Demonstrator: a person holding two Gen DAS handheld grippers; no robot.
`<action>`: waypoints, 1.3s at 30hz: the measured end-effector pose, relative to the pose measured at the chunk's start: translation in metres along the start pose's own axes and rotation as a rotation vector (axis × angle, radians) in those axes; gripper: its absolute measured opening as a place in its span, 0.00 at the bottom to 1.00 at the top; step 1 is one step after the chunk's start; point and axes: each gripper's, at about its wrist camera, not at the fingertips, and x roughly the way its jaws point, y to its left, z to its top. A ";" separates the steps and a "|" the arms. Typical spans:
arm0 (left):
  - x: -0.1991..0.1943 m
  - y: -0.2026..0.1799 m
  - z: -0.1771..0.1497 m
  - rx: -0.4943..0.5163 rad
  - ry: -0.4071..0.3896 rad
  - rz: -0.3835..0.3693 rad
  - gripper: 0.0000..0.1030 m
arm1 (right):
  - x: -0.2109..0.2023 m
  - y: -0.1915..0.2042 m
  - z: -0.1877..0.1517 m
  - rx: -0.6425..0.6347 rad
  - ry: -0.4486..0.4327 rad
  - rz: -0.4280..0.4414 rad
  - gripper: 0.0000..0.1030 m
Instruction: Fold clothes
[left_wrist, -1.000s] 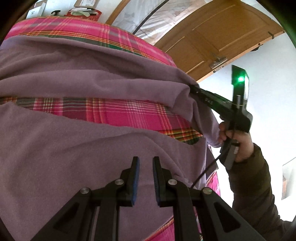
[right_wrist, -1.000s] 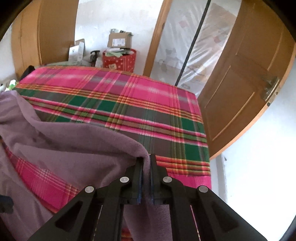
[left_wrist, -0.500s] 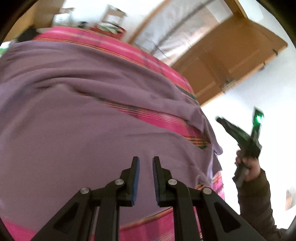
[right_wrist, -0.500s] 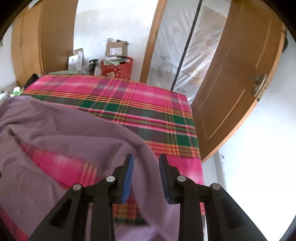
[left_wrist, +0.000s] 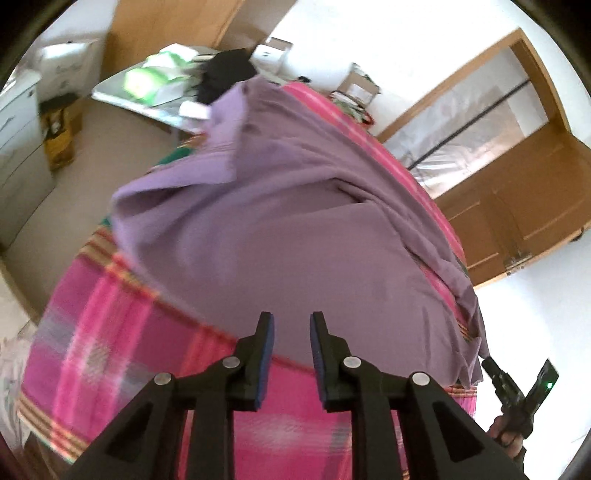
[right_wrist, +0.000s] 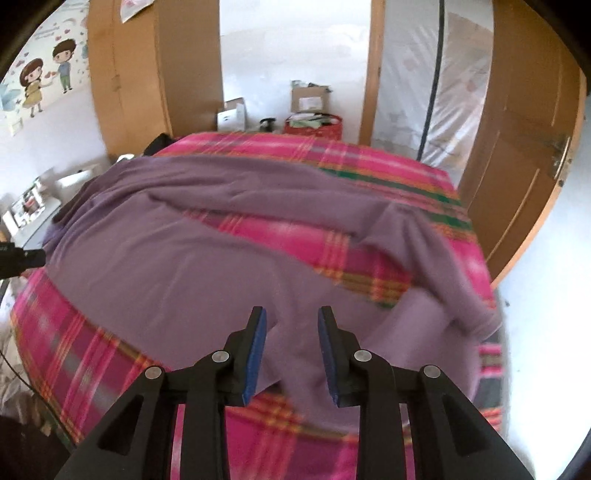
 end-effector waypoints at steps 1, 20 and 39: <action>-0.002 0.006 -0.001 -0.009 -0.001 0.008 0.20 | 0.002 0.004 -0.005 -0.001 0.008 0.015 0.29; 0.000 0.076 0.026 -0.156 -0.145 0.197 0.20 | 0.041 0.087 -0.048 -0.169 0.061 0.189 0.32; 0.017 0.030 0.068 0.250 -0.210 0.483 0.20 | 0.046 0.090 -0.043 -0.096 0.061 0.220 0.32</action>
